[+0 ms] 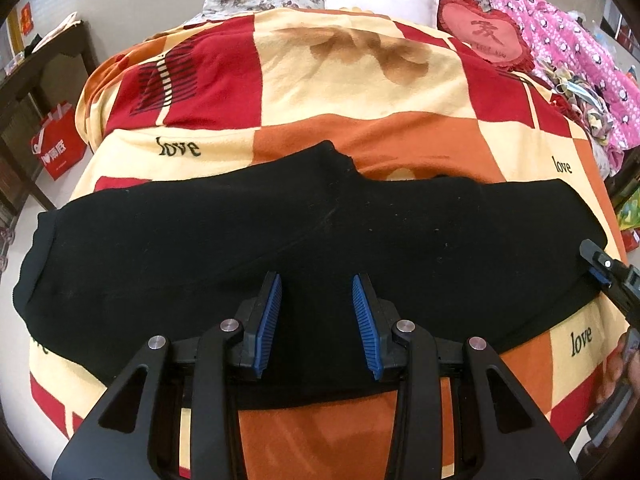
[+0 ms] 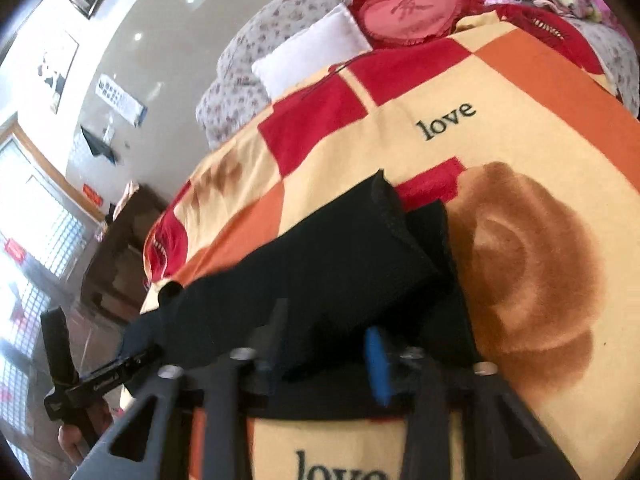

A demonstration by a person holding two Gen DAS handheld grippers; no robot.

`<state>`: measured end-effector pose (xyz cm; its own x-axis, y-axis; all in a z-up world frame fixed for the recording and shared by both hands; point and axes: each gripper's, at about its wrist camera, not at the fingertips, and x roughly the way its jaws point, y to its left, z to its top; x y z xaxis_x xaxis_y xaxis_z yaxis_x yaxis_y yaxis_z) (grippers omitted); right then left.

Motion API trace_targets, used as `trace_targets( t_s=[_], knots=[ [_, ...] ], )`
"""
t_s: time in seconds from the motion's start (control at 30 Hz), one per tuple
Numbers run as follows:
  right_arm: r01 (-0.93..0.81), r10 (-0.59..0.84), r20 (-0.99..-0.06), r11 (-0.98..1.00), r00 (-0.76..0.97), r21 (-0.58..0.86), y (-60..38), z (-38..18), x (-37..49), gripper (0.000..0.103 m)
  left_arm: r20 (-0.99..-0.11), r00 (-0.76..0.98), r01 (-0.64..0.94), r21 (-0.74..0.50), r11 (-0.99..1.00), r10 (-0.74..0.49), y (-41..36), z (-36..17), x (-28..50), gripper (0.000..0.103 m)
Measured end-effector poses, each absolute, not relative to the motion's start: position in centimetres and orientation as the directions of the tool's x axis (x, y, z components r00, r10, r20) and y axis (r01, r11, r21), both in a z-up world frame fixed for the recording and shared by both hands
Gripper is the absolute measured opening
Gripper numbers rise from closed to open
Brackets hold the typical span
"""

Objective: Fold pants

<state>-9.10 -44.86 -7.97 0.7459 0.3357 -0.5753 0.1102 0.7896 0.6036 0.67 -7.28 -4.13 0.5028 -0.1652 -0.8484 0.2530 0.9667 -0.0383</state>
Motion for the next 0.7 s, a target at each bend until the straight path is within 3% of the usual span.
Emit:
trace_targets(
  t_s=[0.03, 0.23, 0.37, 0.47, 0.57, 0.6, 0.63, 0.7],
  knots=[
    [0.11, 0.339, -0.569, 0.784, 0.75, 0.611, -45.1, -8.1, -9.3, 0.005, -0.849, 0.502, 0.253, -0.039, 0.967, -0.166, -7.2, -4.1, 0.7, 0.035],
    [0.064, 0.286, -0.593, 0.864, 0.753, 0.499, -44.4, -4.5, -12.9, 0.005, -0.829, 0.528, 0.269, -0.04, 0.962, -0.182, -7.4, -2.8, 0.1, 0.035],
    [0.088, 0.279, -0.628, 0.869, 0.727, 0.487, -45.1, -5.7, -12.3, 0.005, -0.822, 0.535, 0.306, -0.028, 0.952, -0.197, -9.0, -2.6, -0.3, 0.035],
    [0.127, 0.259, -0.681, 0.878, 0.685, 0.462, -45.3, -6.6, -12.3, 0.014, -0.832, 0.514, 0.352, -0.02, 0.936, -0.21, -10.6, -2.7, -0.4, 0.035],
    [0.156, 0.22, -0.662, 0.874, 0.716, 0.46, -46.5, -5.7, -14.2, 0.025, -0.83, 0.475, 0.443, -0.061, 0.894, -0.292, -12.7, -2.1, -0.7, 0.035],
    [0.164, 0.209, -0.655, 0.872, 0.726, 0.461, -46.8, -5.5, -14.6, 0.035, -0.831, 0.457, 0.463, -0.083, 0.882, -0.318, -13.4, -2.0, -0.6, 0.036],
    [0.168, 0.202, -0.647, 0.87, 0.735, 0.463, -47.2, -5.4, -14.9, 0.045, -0.832, 0.43, 0.491, -0.111, 0.864, -0.351, -14.4, -2.0, -0.3, 0.04],
    [0.185, 0.195, -0.654, 0.866, 0.731, 0.464, -47.6, -5.7, -14.9, 0.047, -0.832, 0.381, 0.547, -0.149, 0.824, -0.404, -16.7, -1.9, 0.2, 0.057]
  ],
)
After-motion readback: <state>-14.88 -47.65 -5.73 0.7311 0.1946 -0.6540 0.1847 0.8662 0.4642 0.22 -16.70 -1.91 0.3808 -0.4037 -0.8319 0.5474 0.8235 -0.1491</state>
